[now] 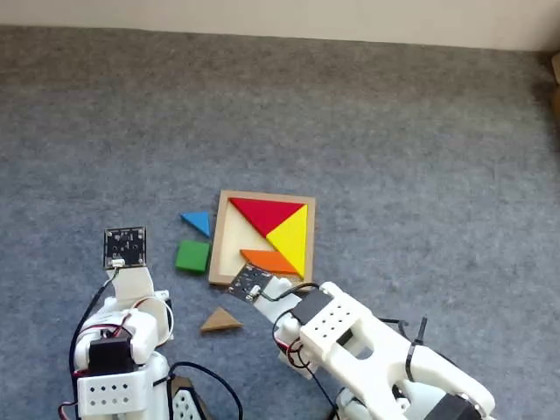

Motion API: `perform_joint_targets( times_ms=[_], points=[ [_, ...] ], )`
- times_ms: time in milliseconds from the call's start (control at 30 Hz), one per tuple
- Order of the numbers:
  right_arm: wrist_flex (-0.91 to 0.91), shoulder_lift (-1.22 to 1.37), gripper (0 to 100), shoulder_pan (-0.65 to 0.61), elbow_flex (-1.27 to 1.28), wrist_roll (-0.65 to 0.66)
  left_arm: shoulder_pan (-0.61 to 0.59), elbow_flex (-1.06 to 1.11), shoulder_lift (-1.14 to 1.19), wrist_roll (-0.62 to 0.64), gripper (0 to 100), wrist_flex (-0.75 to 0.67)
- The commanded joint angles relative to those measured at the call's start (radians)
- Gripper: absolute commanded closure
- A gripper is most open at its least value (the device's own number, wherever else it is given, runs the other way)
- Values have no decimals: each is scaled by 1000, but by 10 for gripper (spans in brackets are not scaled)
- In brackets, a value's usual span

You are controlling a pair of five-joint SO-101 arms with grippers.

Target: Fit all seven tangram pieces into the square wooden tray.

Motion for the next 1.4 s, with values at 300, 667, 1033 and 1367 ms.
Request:
perform_joint_targets(
  times_ms=[300, 667, 1033, 1367],
  points=[
    [-56, 8, 796, -21, -36, 0, -16, 21, -36, -11, 993, 5],
    [111, 7, 796, 27, -186, -304, -16, 21, -36, -11, 993, 5],
    [-1, 10, 793, 25, -214, -572, -16, 21, -36, -11, 993, 5],
    [-8, 21, 781, -21, -217, -571, -16, 21, -36, -11, 993, 5]
  ],
)
